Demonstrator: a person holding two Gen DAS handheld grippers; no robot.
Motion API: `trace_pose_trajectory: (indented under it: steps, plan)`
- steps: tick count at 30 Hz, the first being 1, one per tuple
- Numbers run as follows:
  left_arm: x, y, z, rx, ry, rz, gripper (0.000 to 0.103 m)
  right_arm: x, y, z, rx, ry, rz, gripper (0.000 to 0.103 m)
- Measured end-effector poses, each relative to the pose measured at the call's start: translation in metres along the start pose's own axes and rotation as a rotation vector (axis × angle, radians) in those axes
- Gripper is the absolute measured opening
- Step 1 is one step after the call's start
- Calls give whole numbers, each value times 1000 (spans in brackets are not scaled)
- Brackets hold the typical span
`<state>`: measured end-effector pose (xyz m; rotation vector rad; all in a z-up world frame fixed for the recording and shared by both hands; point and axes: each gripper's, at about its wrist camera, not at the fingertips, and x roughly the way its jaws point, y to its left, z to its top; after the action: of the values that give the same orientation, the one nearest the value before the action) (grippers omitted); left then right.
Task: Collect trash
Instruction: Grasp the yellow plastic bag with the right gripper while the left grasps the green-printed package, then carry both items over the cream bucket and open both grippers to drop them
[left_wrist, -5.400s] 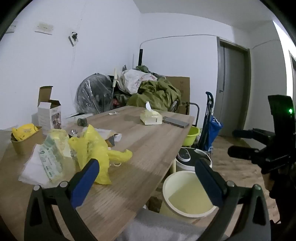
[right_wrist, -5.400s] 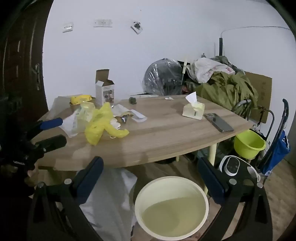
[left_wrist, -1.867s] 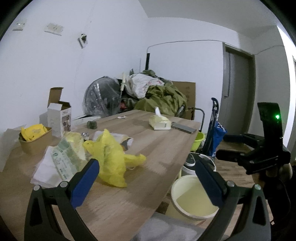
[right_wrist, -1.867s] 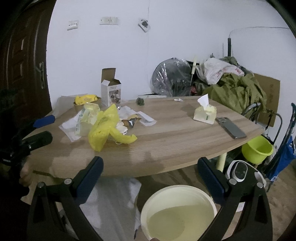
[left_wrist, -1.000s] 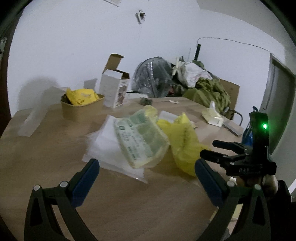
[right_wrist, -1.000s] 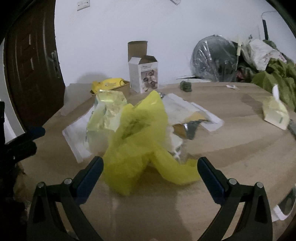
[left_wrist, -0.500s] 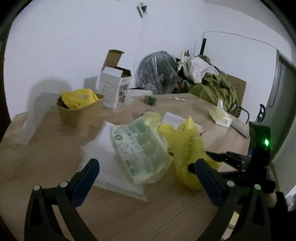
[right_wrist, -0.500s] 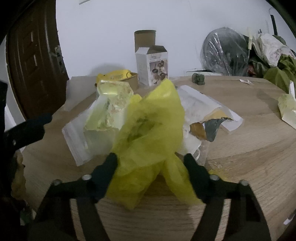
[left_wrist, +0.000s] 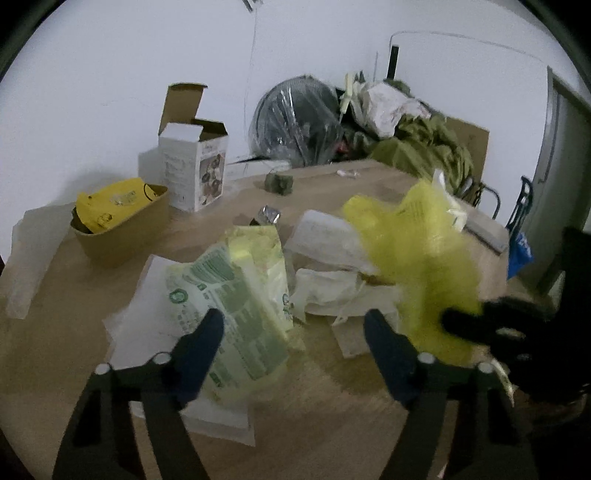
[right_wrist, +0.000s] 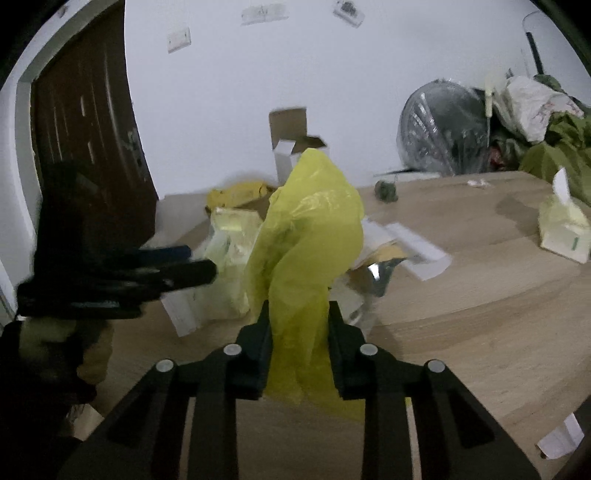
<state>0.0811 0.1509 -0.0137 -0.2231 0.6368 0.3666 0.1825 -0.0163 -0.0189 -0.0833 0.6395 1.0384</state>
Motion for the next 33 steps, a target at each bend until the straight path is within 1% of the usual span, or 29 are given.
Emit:
trace_pose_trajectory:
  steps: [2, 4, 5, 7, 10, 13, 21, 24, 25, 29, 33]
  plan:
    - [8, -2, -1, 6, 31, 30, 65, -13, -6, -1, 0, -21, -8, 24]
    - [13, -2, -4, 3, 55, 64, 51, -27, -12, -2, 1, -46, -21, 24]
    - [14, -2, -5, 2, 60, 69, 47, -34, -15, -3, 1, -54, -34, 24]
    - [16, -2, -7, 8, 75, 78, 28, -45, -21, -6, 3, -70, -53, 25]
    - [11, -5, -8, 6, 65, 74, 15, -60, -31, -10, 8, -84, -93, 25]
    - [1, -9, -8, 11, 36, 66, 9, -73, -38, -17, 13, -88, -132, 25]
    - [-42, -24, -3, 28, -88, 50, 7, -115, -47, -40, 31, -101, -227, 25]
    - [-60, -36, -1, 42, -127, 12, 7, -129, -50, -54, 45, -87, -271, 25]
    - [-65, -43, -2, 56, -138, -14, 7, -130, -51, -57, 51, -81, -282, 25]
    - [-76, -70, -2, 107, -159, -95, 7, -148, -55, -79, 80, -40, -358, 25]
    - [-79, -102, -6, 169, -163, -188, 7, -164, -73, -104, 126, 14, -423, 25]
